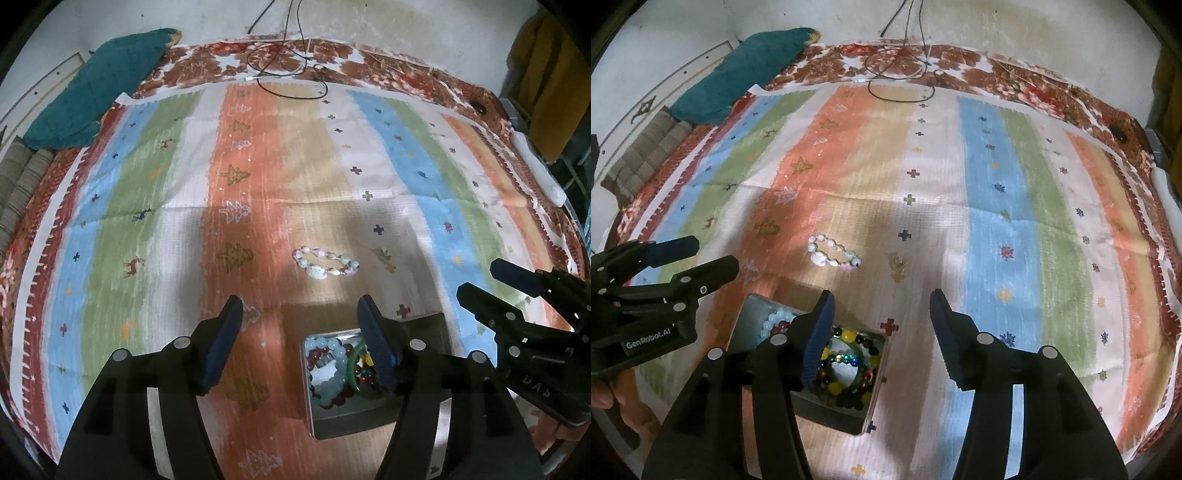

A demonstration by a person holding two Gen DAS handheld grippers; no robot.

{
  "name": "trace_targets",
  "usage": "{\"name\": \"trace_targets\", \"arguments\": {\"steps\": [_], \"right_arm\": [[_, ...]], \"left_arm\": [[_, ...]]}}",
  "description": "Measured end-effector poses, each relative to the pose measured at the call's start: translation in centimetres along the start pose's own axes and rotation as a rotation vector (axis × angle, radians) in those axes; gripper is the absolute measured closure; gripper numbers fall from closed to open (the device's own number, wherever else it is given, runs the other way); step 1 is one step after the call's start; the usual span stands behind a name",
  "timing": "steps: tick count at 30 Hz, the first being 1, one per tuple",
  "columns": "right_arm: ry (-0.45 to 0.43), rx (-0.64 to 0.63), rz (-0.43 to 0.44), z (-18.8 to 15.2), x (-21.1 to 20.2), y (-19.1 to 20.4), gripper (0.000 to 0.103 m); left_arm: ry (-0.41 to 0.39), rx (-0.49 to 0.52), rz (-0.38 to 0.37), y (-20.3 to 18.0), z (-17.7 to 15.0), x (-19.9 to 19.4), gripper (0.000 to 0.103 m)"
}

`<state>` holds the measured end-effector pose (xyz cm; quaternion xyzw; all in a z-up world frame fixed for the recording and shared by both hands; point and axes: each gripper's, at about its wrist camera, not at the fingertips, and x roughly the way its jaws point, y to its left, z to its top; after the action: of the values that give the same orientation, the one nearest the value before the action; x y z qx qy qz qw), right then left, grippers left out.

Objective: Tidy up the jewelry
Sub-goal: 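Move both tools toward the white shell bracelet and the gold charm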

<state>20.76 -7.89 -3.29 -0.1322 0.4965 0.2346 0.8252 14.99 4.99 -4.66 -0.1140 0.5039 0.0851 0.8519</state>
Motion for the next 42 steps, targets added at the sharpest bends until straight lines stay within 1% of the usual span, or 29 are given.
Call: {"name": "trace_targets", "arguments": {"steps": [2, 5, 10, 13, 18, 23, 31, 37, 42], "right_arm": [[0.002, -0.003, -0.002, 0.3, 0.3, 0.0, 0.045], [0.011, -0.004, -0.004, 0.7, 0.9, -0.1, 0.045], [0.040, -0.009, -0.006, 1.1, 2.1, -0.3, 0.042], [0.050, -0.005, -0.007, 1.5, 2.6, -0.5, 0.042], [0.060, -0.005, -0.007, 1.9, 3.2, -0.7, 0.042], [0.080, 0.012, -0.003, 2.4, 4.4, -1.4, 0.042], [0.122, -0.002, -0.014, 2.8, 6.4, -1.5, 0.042], [0.149, -0.011, -0.022, 2.9, 7.8, -1.5, 0.042], [0.171, -0.010, -0.030, 3.1, 9.0, -1.7, 0.042]], "left_arm": [[-0.003, -0.001, 0.002, 0.1, 0.4, 0.1, 0.036], [0.001, -0.010, -0.004, 0.5, 1.0, 0.5, 0.035], [0.026, -0.007, 0.020, 1.0, 1.7, 1.9, 0.035], [0.040, -0.008, 0.047, 1.4, 2.2, 2.9, 0.034], [0.063, -0.008, 0.054, 1.7, 2.7, 4.3, 0.034], [0.073, -0.002, 0.044, 1.6, 3.3, 5.2, 0.034], [0.116, 0.010, 0.044, 1.8, 3.7, 7.5, 0.034], [0.151, 0.017, 0.029, 2.0, 3.9, 9.1, 0.034], [0.165, 0.030, 0.048, 1.9, 4.2, 10.1, 0.034]]}}
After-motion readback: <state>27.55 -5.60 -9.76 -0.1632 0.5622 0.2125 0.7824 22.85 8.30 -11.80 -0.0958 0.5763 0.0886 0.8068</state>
